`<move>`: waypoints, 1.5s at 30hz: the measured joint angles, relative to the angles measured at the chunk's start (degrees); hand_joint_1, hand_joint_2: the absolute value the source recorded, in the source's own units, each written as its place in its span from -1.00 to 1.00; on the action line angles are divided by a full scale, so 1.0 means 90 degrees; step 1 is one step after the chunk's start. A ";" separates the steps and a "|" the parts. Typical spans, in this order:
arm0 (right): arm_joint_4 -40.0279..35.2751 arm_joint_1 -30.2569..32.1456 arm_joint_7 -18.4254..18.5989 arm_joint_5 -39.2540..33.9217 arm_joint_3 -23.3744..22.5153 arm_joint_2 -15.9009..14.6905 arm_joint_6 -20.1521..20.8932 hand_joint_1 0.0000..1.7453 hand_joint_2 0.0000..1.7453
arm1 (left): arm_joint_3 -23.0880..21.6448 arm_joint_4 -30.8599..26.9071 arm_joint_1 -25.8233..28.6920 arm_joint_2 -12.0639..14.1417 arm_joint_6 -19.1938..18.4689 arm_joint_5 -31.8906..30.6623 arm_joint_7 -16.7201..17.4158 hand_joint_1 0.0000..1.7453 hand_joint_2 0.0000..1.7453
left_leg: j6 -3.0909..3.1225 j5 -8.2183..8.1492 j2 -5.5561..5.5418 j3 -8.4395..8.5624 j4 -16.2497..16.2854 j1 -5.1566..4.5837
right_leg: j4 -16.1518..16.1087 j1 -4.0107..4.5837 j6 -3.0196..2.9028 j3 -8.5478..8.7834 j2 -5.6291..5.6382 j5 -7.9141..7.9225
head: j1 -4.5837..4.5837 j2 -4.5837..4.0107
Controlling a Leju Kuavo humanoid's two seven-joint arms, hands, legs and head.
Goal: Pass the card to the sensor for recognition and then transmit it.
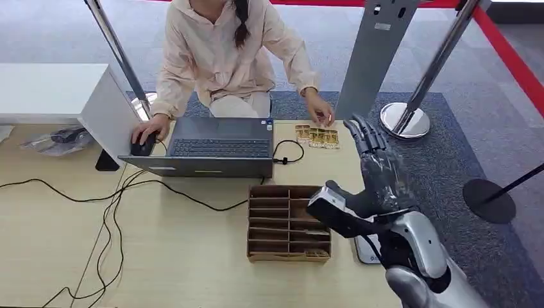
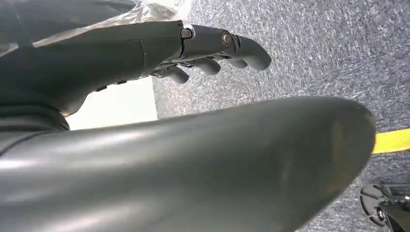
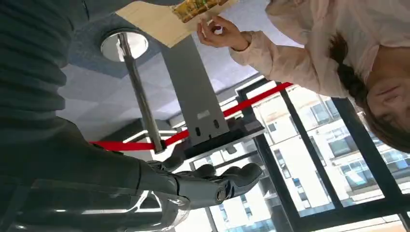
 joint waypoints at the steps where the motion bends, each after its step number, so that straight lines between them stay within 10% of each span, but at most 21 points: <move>1: 0.0032 0.0000 -0.0002 0.0000 0.0007 0.0015 0.0000 -1.00 1.00 | 0.0000 0.0000 -0.0002 0.0000 -0.0002 -0.0002 0.0000 -1.00 -1.00 | 0.0000 0.0000 0.0000 -0.0001 0.0000 0.0000 | 0.0000 0.0000 0.0000 0.0000 0.0000 0.0000 | 0.0002 -0.0002; 14: 0.0510 -0.0192 -0.0058 -0.0012 0.0187 0.0267 0.0007 -0.82 1.00 | 0.0000 0.0000 -0.0010 0.0000 -0.0012 -0.0073 -0.0046 -1.00 -1.00 | 0.0000 0.0000 0.0000 -0.0001 0.0000 0.0000 | 0.0001 0.0000 0.0000 0.0000 -0.0001 0.0000 | 0.0002 -0.0002; 15: 0.0542 -0.0200 -0.0061 -0.0029 0.0197 0.0284 0.0000 -0.70 1.00 | 0.0000 0.0000 -0.0010 0.0000 -0.0012 -0.0075 -0.0046 -1.00 -1.00 | 0.0000 0.0000 0.0000 -0.0001 0.0000 0.0000 | 0.0001 0.0000 0.0000 0.0001 -0.0001 0.0000 | 0.0002 -0.0002; 18: 0.0675 -0.0236 -0.0080 -0.0102 0.0243 0.0357 -0.0022 0.96 1.00 | 0.0000 0.0000 -0.0011 0.0000 -0.0012 -0.0097 -0.0049 -1.00 -1.00 | 0.0000 0.0000 0.0000 -0.0001 0.0000 0.0000 | 0.0001 0.0000 0.0000 0.0000 0.0000 0.0000 | 0.0002 -0.0002; 19: 0.0726 -0.0247 -0.0087 -0.0124 0.0257 0.0381 -0.0037 1.00 1.00 | 0.0000 0.0000 -0.0013 0.0002 -0.0012 -0.0100 -0.0049 -1.00 -1.00 | 0.0000 0.0000 0.0000 -0.0001 0.0000 0.0000 | 0.0001 0.0000 0.0000 0.0000 0.0000 0.0000 | 0.0000 -0.0002; 25: 0.1042 -0.0267 -0.0131 -0.0138 0.0345 0.0517 -0.0046 0.98 1.00 | -0.0007 0.0000 -0.0012 0.0010 -0.0015 -0.0104 -0.0049 -1.00 -1.00 | -0.0001 0.0001 0.0000 0.0000 0.0000 0.0000 | 0.0001 0.0000 0.0000 0.0001 0.0000 0.0000 | 0.0002 -0.0002; 27: 0.1112 -0.0268 -0.0133 -0.0138 0.0364 0.0554 -0.0046 0.50 1.00 | -0.0007 0.0000 -0.0012 0.0012 -0.0017 -0.0109 -0.0049 -1.00 -1.00 | -0.0001 0.0001 0.0000 0.0000 0.0000 0.0000 | 0.0001 0.0000 0.0000 0.0000 -0.0001 0.0000 | 0.0002 -0.0002; 28: 0.1134 -0.0267 -0.0133 -0.0138 0.0372 0.0561 -0.0046 -0.90 1.00 | -0.0007 0.0000 -0.0012 0.0012 -0.0019 -0.0112 -0.0049 -1.00 -1.00 | -0.0001 0.0001 0.0000 -0.0001 0.0000 0.0000 | 0.0001 0.0000 0.0000 0.0000 0.0000 0.0000 | 0.0002 -0.0002; 29: 0.1158 -0.0267 -0.0133 -0.0138 0.0384 0.0568 -0.0046 -1.00 1.00 | -0.0007 0.0000 -0.0012 0.0015 -0.0022 -0.0112 -0.0049 -1.00 -1.00 | -0.0001 0.0001 0.0000 -0.0001 0.0000 0.0000 | 0.0001 0.0000 0.0000 0.0000 0.0000 0.0000 | 0.0000 -0.0002; 45: 0.1459 -0.0266 -0.0133 -0.0250 0.0571 0.0680 -0.0075 -1.00 1.00 | -0.0007 0.0000 -0.0011 0.0032 -0.0029 -0.0109 -0.0051 -1.00 -1.00 | -0.0001 0.0001 0.0000 0.0001 0.0000 0.0000 | 0.0001 0.0000 0.0000 0.0000 0.0000 0.0000 | 0.0000 0.0000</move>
